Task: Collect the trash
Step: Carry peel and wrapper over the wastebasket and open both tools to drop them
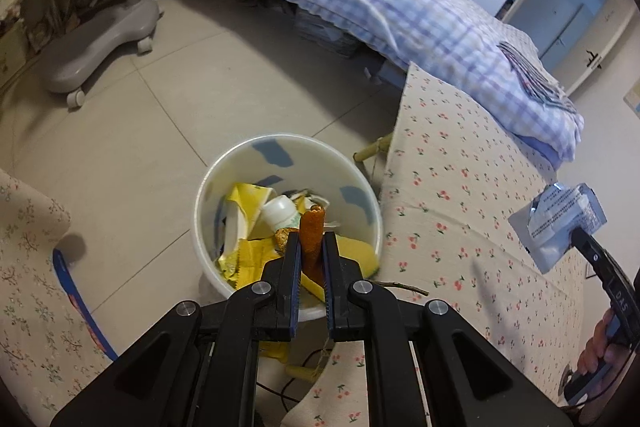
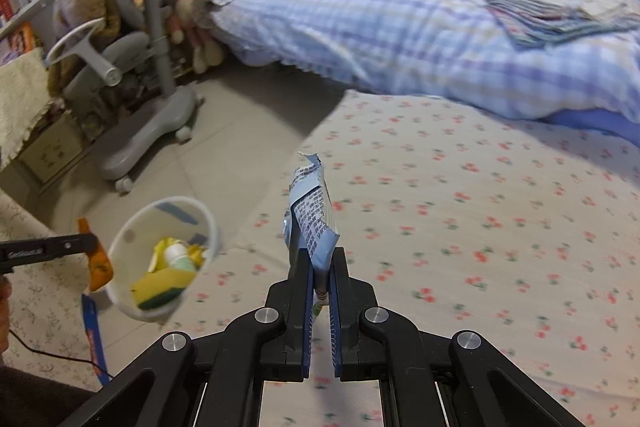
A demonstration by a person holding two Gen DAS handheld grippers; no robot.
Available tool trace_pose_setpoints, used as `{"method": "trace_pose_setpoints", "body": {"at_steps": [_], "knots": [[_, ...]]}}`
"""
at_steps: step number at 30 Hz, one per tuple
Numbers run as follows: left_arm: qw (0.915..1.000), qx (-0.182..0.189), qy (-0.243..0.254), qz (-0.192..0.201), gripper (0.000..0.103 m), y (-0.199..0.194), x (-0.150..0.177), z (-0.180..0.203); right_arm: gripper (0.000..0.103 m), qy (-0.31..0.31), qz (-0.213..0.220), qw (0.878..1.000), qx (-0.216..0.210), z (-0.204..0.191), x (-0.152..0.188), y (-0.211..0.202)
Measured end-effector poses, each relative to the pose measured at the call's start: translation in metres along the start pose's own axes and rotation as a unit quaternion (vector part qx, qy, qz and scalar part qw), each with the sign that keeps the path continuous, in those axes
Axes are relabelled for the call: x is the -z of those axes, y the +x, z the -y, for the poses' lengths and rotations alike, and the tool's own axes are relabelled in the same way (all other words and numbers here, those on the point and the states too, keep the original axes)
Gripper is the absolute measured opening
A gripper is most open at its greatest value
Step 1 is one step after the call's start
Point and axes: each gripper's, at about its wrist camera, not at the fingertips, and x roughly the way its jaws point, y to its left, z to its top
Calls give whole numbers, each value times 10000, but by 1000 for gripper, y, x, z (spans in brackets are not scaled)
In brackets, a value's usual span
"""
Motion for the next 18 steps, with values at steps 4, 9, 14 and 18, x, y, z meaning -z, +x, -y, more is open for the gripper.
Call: {"method": "trace_pose_setpoints", "body": {"at_steps": [4,9,14,18], "knots": [[9999,-58,-60,63,11,5,-7,-10,5,-109,-21,9998,-142,-19,-2,7],[9995,-75,-243,-172,20,17,-14,-18,5,-164,-39,9994,-316,-38,-7,18],[9985,-445,-221,-215,88,15,-11,-19,6,-204,-142,9986,-462,-55,-8,33],[9968,-787,-79,-148,89,7,-6,-23,6,-250,-265,9976,-596,-73,-8,48]]}}
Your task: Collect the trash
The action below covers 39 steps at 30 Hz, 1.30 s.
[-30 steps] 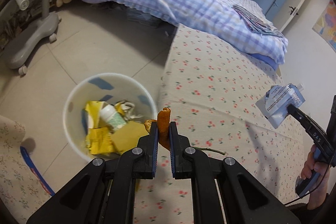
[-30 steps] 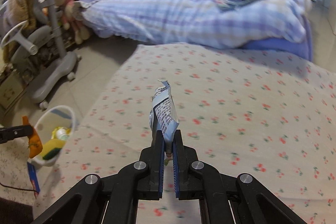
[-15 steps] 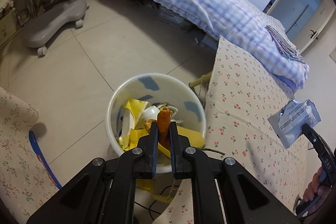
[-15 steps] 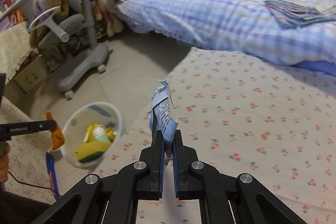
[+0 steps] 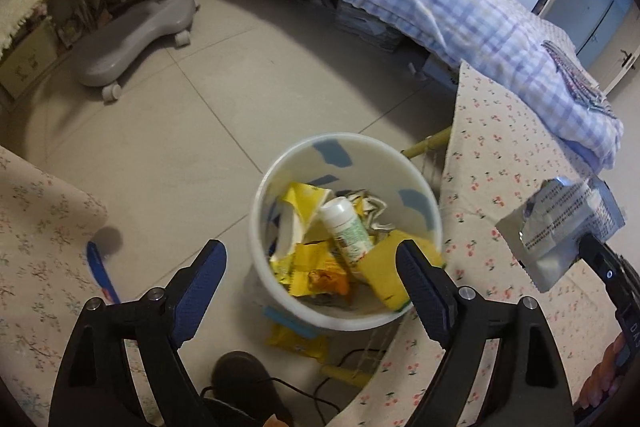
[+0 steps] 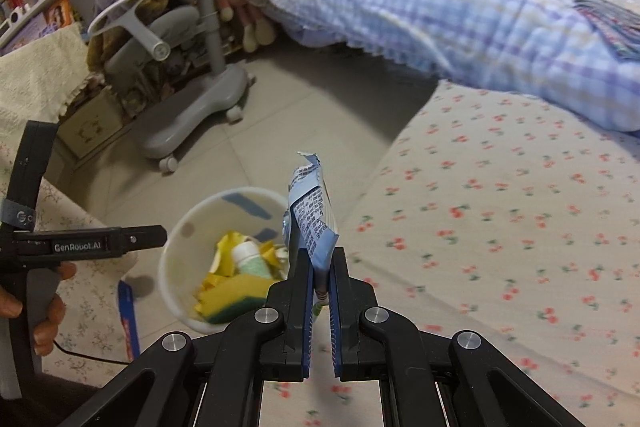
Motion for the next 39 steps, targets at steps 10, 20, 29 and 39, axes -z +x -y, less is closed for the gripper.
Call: {"method": "trace_pose_setpoints", "body": {"at_steps": [10,20,29,39], "knots": [[9998,-103,-143,-61,89,-10,7,-32,6,431,-296,9966,-638,-29,-10,59],[9997,-208,-128,-60,89,-8,7,-47,9,785,-549,9905,-992,-40,-11,102],[9996,-91,183,173,101,-29,22,-17,60,1081,-433,9902,-766,-20,-14,68],[9952,260,788,515,103,-68,75,61,82,494,-72,9966,654,-11,15,-46]]}}
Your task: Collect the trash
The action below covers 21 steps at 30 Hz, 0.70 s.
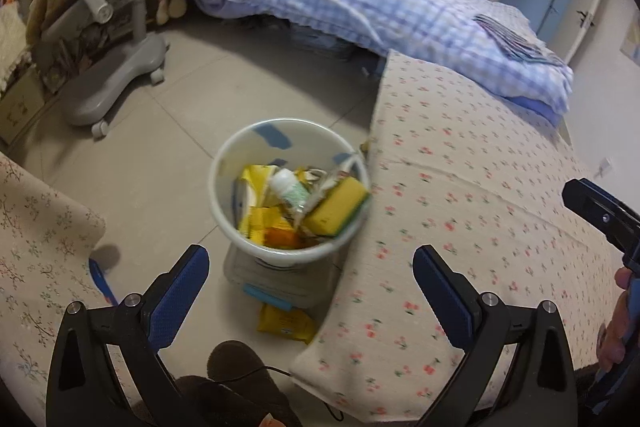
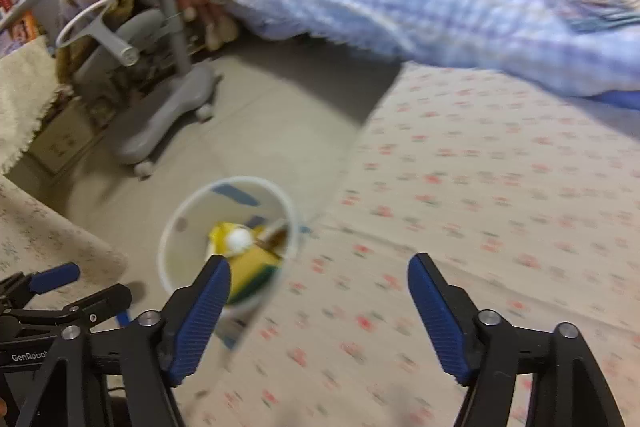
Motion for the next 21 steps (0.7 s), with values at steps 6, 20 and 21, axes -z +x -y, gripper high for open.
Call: {"method": "trace_pose_setpoints", "body": {"at_steps": [6,20,21], "knots": [[9997,111,228,49,103,-13,30,41,85,159,144,9968,766,23,33,-53],[9954,-243,594,704,103,-35,60,76,91,82,849,9748,2059,41,109,-94],[9953,-262,608,702,103,-34,61,77,92,62,823,9735,2133,42,111,-92]]}}
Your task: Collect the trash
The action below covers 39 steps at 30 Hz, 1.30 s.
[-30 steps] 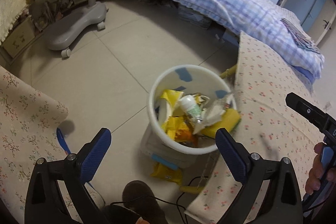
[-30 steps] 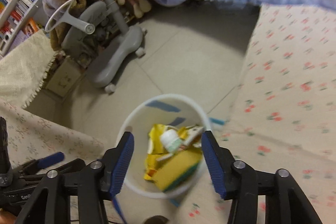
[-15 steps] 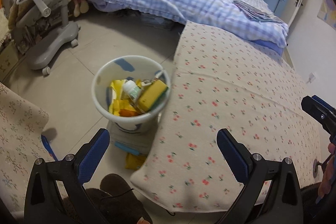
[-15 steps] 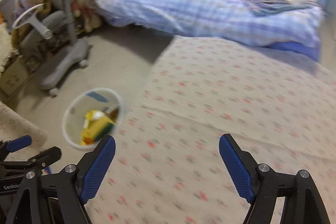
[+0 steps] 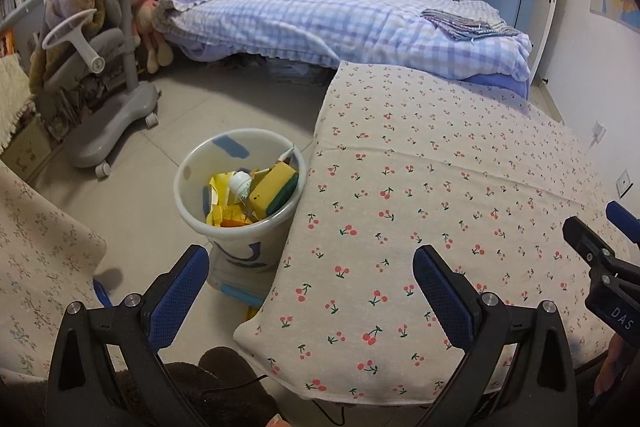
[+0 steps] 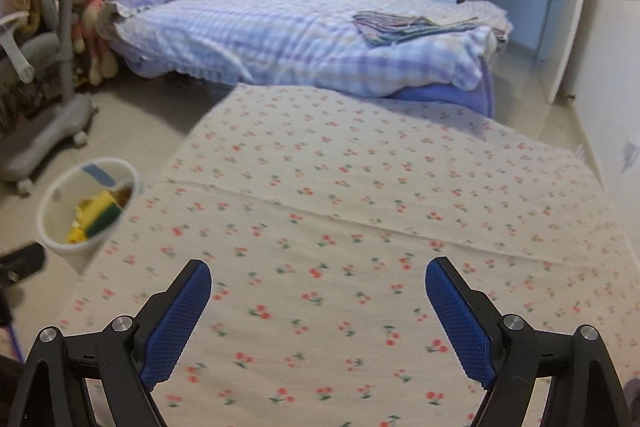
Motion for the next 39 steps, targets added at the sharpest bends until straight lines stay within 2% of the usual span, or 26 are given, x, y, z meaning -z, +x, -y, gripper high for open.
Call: {"method": "trace_pose_setpoints", "body": {"at_steps": [7,16,39], "knots": [[10000,23,-8,-85,103,5,3,0,92,144,-345,9992,-159,3,9,15],[9999,14,14,-105,103,7,6,2,93,305,-506,9980,-208,1,9,22],[9999,18,-43,-117,103,7,8,3,93,368,-506,9978,-197,3,9,22]]}}
